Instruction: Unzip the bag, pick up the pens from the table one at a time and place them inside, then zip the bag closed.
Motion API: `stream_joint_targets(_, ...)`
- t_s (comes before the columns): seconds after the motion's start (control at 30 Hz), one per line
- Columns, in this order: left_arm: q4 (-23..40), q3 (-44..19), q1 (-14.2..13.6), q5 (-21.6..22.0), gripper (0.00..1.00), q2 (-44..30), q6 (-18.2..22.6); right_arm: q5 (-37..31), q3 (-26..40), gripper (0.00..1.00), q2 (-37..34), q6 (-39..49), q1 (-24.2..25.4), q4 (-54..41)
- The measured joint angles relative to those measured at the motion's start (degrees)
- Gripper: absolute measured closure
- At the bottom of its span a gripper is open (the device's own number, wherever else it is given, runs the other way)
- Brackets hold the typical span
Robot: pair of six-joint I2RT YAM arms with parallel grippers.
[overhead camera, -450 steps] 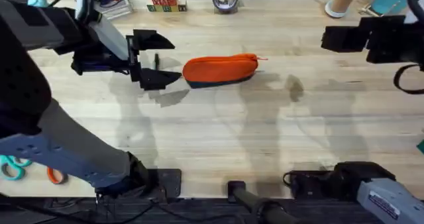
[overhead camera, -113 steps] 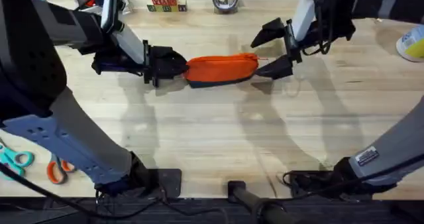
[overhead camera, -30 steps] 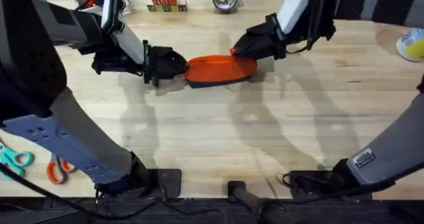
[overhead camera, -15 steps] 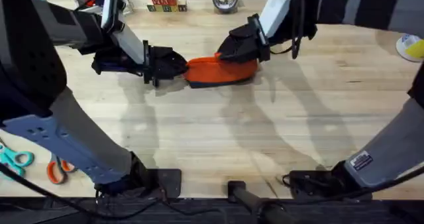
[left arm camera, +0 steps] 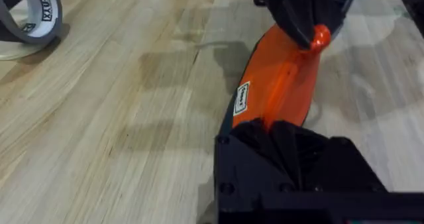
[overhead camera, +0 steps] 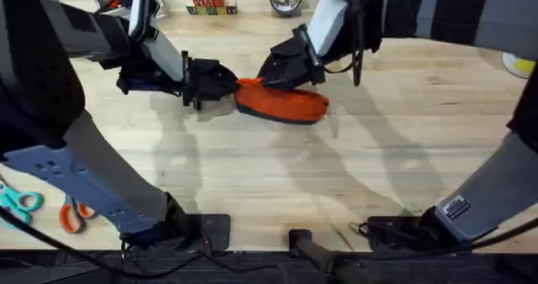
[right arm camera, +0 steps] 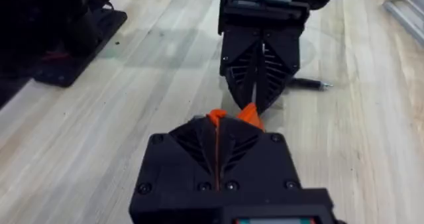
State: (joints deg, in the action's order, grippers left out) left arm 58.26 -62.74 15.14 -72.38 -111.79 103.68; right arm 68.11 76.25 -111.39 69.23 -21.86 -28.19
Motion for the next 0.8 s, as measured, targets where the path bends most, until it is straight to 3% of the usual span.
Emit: stream_joint_targets(0.8,-0.05,0.00,-0.11,0.00,0.959,-0.02,0.00,-6.88,0.00,0.971,-0.02,-4.38,-3.99,14.04)
